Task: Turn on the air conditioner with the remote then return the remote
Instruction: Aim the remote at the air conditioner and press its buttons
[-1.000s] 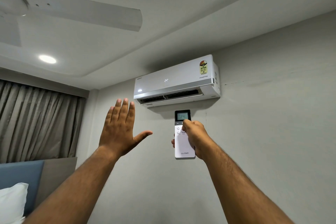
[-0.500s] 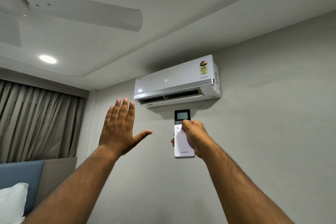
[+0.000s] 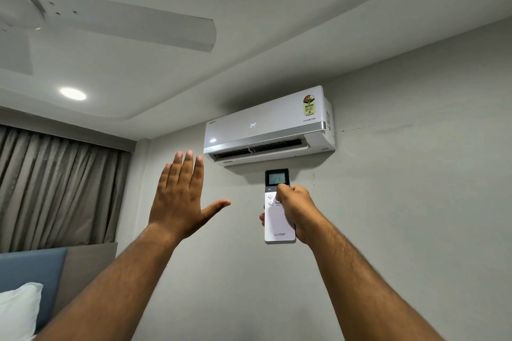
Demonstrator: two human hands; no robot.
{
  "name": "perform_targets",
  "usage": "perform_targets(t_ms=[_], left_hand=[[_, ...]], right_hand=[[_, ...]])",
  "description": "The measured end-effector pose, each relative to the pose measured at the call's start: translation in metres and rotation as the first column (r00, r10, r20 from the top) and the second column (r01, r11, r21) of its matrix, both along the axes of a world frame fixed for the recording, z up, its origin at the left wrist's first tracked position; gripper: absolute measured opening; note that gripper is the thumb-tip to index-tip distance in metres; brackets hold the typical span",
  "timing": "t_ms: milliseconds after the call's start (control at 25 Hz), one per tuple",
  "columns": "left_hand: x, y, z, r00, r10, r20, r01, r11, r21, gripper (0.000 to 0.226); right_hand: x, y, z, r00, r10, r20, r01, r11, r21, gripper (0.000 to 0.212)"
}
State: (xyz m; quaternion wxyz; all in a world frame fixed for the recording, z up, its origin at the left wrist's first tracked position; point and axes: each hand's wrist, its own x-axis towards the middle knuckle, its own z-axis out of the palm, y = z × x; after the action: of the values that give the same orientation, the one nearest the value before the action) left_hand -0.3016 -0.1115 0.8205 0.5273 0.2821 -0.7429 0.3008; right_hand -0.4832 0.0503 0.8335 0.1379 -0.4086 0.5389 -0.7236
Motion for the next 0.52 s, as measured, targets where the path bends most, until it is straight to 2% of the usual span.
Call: perform_targets(t_ms=[520], left_hand=[[0.0027, -0.0010, -0.0049, 1.000, 0.006, -0.003, -0.006, 1.000, 0.013, 0.111]], right_hand=[[0.0011, -0.0034, -0.0074, 1.000, 0.004, 0.019, -0.004, 1.000, 0.009, 0.007]])
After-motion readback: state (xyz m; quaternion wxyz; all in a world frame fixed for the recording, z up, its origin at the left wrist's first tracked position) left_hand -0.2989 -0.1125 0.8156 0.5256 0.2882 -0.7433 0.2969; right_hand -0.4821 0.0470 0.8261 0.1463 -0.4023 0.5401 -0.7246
